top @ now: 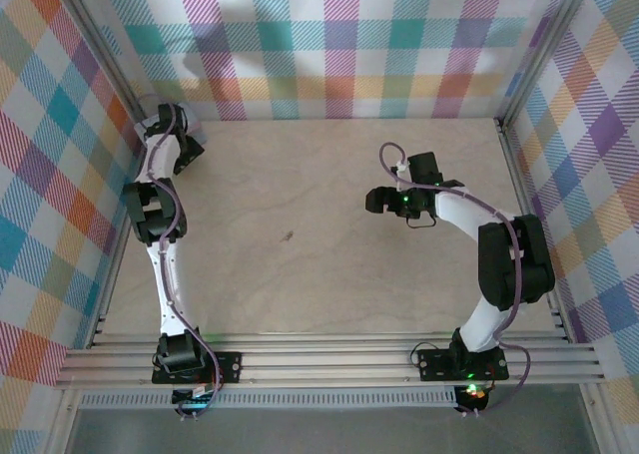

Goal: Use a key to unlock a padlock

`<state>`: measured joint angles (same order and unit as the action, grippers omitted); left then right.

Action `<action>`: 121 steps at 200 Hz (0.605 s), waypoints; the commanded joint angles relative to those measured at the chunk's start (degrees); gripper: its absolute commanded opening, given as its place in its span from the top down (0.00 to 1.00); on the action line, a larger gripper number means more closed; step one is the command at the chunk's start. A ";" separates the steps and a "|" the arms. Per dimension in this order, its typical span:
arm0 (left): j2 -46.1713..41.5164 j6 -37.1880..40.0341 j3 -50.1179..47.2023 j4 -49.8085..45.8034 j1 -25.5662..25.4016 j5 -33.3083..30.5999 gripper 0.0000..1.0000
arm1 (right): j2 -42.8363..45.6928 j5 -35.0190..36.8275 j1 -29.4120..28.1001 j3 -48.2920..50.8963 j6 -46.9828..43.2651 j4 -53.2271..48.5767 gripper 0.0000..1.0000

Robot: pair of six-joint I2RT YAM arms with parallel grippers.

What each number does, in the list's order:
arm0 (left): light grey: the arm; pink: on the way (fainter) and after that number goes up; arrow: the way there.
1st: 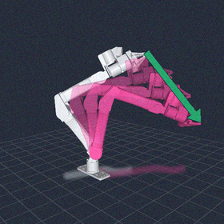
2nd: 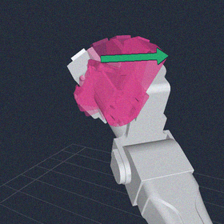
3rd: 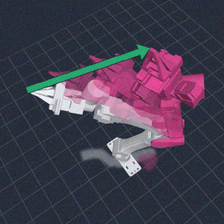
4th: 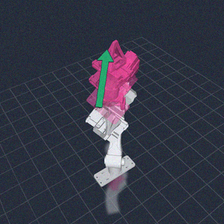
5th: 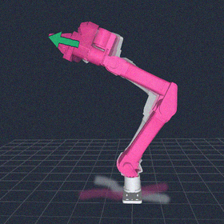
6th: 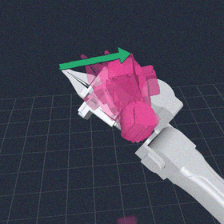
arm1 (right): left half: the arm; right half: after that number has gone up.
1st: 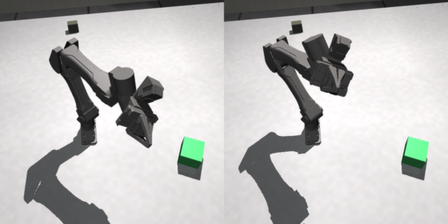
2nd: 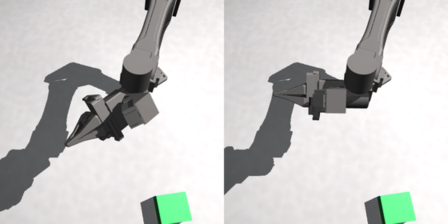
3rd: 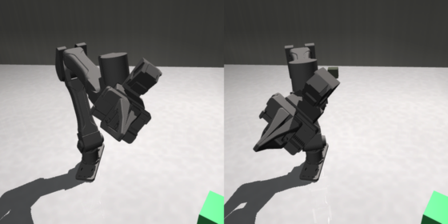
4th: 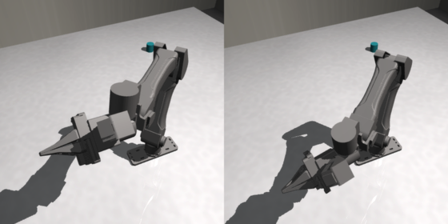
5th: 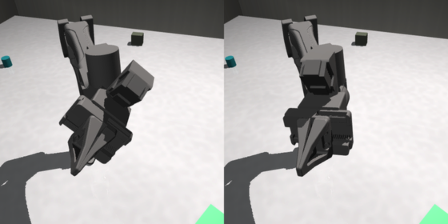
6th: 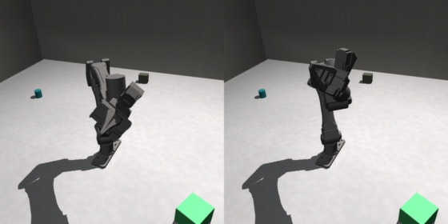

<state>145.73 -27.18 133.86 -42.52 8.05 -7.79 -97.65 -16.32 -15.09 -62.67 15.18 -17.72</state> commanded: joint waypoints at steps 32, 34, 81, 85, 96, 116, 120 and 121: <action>-3.10 -5.09 -0.30 -3.09 -2.45 -14.42 0.34 | 4.22 -0.52 -0.36 -1.77 0.16 -2.79 0.13; -2.91 -5.26 -0.19 -3.09 -2.43 -14.44 0.34 | 4.33 -0.48 -0.33 -1.69 0.37 -2.79 0.13; -0.90 -6.25 2.63 -5.78 -2.10 -17.75 0.30 | 4.24 -0.47 -1.22 2.10 6.33 2.78 0.14; -0.89 -6.30 2.48 -5.97 -1.97 -18.03 0.30 | 3.96 -0.51 -1.32 2.07 6.66 3.18 0.15; -0.89 -7.01 2.05 -6.17 -1.61 -18.96 0.29 | 2.96 -0.65 -1.62 1.17 6.97 3.50 0.15; -0.73 -7.71 1.50 -5.35 -0.72 -18.63 0.29 | 2.29 0.54 -2.21 -0.55 5.95 3.32 0.15; -0.65 -7.63 1.49 -5.10 -0.63 -18.67 0.29 | 2.36 0.87 -2.28 -0.60 5.84 3.35 0.15; -0.64 -7.63 1.49 -5.06 -0.60 -18.76 0.29 | 2.41 0.99 -2.25 -0.60 5.75 3.41 0.15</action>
<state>144.53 -33.30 134.78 -46.52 6.22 -24.08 -94.52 -16.23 -16.60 -61.67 20.36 -15.88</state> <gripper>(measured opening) 0.708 0.853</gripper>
